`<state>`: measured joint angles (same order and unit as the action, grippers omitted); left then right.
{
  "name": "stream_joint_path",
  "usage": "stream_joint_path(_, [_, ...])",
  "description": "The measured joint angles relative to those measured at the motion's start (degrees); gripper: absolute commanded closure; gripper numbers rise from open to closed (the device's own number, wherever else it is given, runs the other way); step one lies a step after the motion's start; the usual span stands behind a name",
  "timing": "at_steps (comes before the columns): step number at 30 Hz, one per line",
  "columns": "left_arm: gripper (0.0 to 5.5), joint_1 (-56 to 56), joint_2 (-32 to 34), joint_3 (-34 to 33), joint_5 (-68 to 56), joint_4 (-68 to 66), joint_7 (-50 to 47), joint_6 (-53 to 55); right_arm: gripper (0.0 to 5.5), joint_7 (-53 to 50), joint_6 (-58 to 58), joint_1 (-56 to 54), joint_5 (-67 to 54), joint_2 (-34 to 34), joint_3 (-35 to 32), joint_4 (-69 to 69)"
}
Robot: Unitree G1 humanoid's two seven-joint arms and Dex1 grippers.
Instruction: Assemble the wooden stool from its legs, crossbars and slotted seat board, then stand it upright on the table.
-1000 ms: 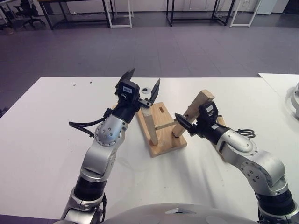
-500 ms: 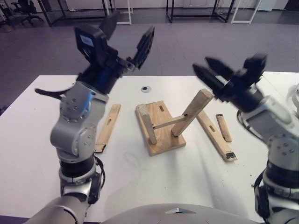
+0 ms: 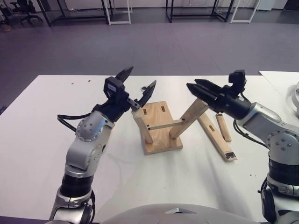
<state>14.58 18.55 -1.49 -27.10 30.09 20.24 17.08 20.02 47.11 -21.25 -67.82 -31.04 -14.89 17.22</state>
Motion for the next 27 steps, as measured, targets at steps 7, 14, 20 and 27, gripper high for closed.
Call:
stream_joint_path(7, [1.02,-10.92,16.91,-11.56,0.57,-11.51,12.77,1.02,2.09,16.18,-4.73,0.95,20.13,-2.28,17.09,-13.66])
stream_joint_path(14, [1.02,-31.48,31.97,4.58,13.68,-1.91,29.25,1.29,2.09,29.37,-5.9,11.44,24.3,-5.94,26.92,6.09])
stream_joint_path(20, [1.02,-28.52,33.02,10.76,24.3,-3.85,28.11,-2.26,2.09,17.19,-20.57,-1.06,48.38,-1.99,28.84,-24.1])
stream_joint_path(27, [1.02,-19.9,29.05,18.11,34.84,-9.17,24.99,-8.03,2.09,28.16,-40.87,-16.57,65.42,2.57,37.33,-59.77])
